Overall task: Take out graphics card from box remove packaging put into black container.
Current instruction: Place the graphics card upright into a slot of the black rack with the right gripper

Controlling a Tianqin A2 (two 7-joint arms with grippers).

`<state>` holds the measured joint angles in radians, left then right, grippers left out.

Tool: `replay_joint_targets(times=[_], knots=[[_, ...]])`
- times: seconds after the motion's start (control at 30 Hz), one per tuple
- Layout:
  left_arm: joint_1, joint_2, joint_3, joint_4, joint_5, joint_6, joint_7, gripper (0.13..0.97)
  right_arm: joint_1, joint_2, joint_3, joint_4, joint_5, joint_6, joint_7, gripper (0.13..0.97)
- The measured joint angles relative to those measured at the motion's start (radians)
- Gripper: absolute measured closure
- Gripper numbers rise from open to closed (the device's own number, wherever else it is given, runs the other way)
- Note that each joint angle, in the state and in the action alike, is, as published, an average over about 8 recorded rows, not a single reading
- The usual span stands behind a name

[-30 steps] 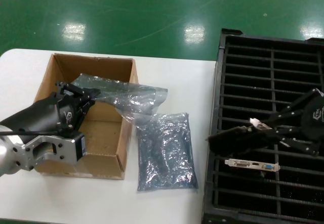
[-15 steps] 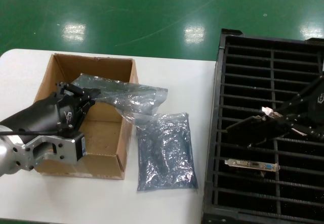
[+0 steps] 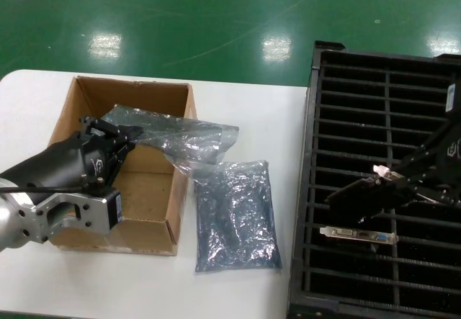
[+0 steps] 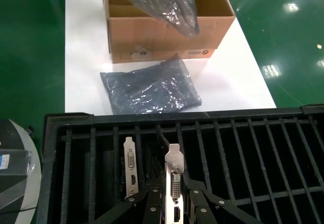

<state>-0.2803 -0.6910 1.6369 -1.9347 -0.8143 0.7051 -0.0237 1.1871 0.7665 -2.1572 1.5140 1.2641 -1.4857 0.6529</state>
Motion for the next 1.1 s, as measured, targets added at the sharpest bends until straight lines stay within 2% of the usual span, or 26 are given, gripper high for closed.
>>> replay_joint_targets(times=[1.1], knots=[[0.000, 0.000, 0.000, 0.000, 0.000, 0.000, 0.000, 0.957, 0.025, -0.073, -0.066, -0.085, -0.108, 0.001, -0.086, 0.907]])
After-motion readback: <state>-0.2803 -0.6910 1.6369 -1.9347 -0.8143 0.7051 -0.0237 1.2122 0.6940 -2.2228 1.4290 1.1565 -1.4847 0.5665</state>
